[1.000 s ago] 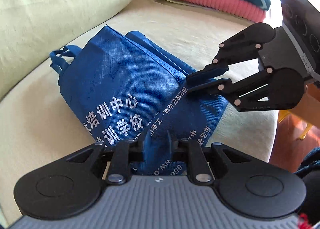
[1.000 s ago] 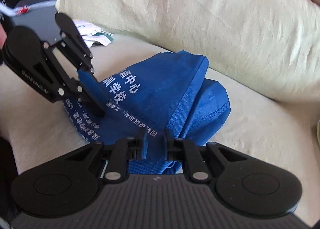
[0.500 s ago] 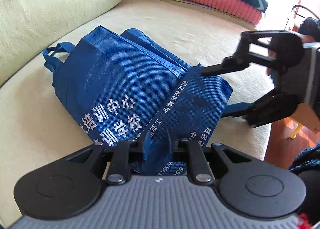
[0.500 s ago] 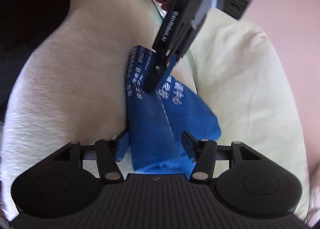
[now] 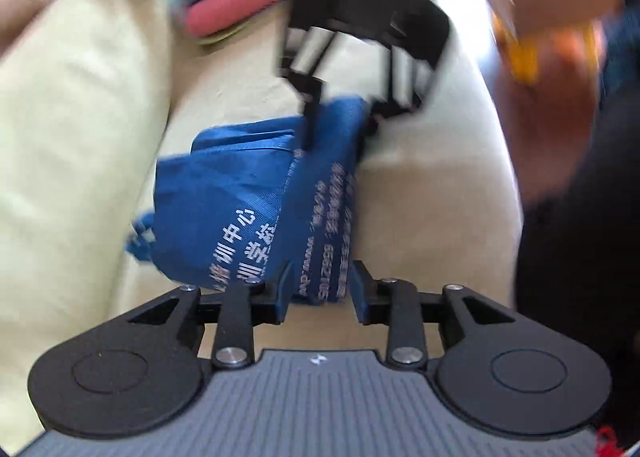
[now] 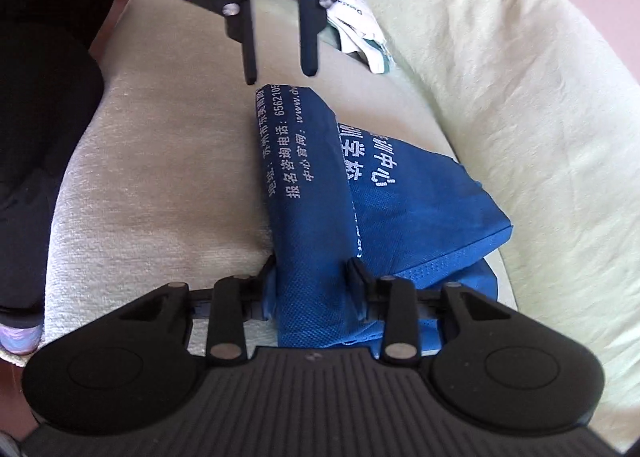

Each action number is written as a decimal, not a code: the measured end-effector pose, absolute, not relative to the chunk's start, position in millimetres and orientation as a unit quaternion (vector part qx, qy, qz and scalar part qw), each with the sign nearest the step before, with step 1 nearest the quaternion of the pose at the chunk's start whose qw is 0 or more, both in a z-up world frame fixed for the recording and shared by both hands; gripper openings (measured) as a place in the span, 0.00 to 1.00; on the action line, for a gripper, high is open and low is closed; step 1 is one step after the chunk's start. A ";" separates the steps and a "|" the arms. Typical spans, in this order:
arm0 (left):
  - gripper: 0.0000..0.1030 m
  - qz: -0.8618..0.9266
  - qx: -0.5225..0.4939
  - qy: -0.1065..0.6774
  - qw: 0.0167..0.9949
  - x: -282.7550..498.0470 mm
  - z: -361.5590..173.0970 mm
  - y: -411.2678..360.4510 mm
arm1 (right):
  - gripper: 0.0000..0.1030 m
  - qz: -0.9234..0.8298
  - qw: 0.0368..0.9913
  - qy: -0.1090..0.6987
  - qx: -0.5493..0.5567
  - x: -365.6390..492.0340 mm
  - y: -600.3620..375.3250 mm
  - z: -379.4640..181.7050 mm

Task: Fold shopping bag

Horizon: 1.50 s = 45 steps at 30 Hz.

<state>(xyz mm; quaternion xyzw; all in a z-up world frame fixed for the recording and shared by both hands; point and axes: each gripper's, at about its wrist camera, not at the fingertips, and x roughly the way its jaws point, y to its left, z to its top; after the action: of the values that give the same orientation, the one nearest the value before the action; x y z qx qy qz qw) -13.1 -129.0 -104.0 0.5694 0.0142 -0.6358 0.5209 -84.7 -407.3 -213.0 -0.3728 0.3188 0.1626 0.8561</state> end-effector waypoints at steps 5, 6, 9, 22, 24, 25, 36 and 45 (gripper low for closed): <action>0.45 -0.626 0.597 -0.020 0.500 -15.0 -132.5 -134.2 | 0.32 0.172 0.868 0.335 -0.325 -75.7 -416.6 -204.7; 0.46 -0.631 0.592 -0.018 0.501 -11.0 -132.7 -135.0 | 0.32 0.174 0.869 0.337 -0.318 -75.0 -417.6 -203.7; 0.44 -0.650 0.568 0.018 0.505 1.8 -125.9 -139.3 | 0.32 0.176 0.872 0.339 -0.305 -73.5 -419.8 -202.6; 0.38 -0.708 0.473 0.176 0.494 48.2 -109.9 -160.4 | 0.25 0.137 0.858 0.268 -0.417 -75.2 -408.7 -229.3; 0.35 -0.704 0.471 0.188 0.497 46.1 -102.5 -160.3 | 0.24 0.144 0.881 0.314 -0.323 -62.0 -418.0 -209.2; 0.33 -0.704 0.469 0.198 0.496 45.0 -96.5 -159.9 | 0.24 0.158 0.884 0.340 -0.281 -56.8 -422.4 -197.5; 0.39 -0.677 0.393 0.344 0.518 78.6 -78.9 -189.1 | 0.22 0.244 0.809 0.494 0.206 3.9 -533.6 -190.9; 0.32 -0.602 0.415 0.256 0.633 64.2 -52.7 -164.9 | 0.18 0.221 0.726 0.517 0.395 7.5 -576.6 -232.9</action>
<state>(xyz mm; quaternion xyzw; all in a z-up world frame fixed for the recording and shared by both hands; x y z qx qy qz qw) 64.2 -164.9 -52.7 0.4145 0.2562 -0.6017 0.6328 7.5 -576.6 -232.9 0.3953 0.5171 0.2211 0.7263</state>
